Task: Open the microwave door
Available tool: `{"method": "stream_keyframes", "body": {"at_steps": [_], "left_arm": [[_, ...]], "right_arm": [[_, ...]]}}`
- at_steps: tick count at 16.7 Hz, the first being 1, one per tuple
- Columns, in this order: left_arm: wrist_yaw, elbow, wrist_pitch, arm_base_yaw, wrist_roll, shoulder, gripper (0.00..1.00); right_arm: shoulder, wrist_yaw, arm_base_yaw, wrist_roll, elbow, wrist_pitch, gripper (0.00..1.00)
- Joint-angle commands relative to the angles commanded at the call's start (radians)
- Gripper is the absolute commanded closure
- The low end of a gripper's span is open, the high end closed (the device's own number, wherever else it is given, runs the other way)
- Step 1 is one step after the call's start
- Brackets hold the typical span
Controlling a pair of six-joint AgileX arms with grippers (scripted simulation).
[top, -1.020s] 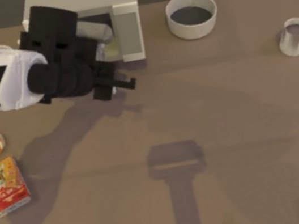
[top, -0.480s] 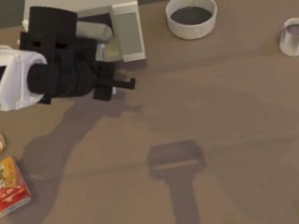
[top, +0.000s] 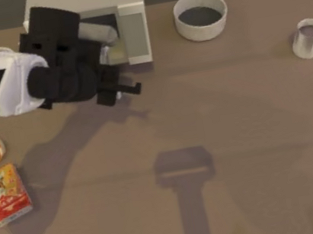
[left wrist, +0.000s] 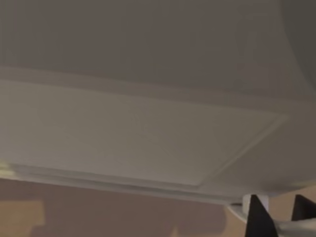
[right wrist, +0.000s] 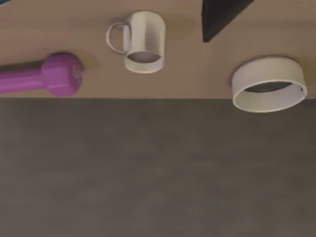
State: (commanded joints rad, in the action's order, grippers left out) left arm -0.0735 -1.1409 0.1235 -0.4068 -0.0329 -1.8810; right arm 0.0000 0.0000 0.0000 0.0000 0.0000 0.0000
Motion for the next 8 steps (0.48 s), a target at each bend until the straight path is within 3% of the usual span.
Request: {"method": "stream_keyframes", "body": {"at_steps": [8], "left_arm": [[-0.056,0.036,-0.003,0.036,-0.079,0.029,1.0]], "right_arm": [[0.0,0.0,0.0,0.0,0.0,0.0,0.0]]}}
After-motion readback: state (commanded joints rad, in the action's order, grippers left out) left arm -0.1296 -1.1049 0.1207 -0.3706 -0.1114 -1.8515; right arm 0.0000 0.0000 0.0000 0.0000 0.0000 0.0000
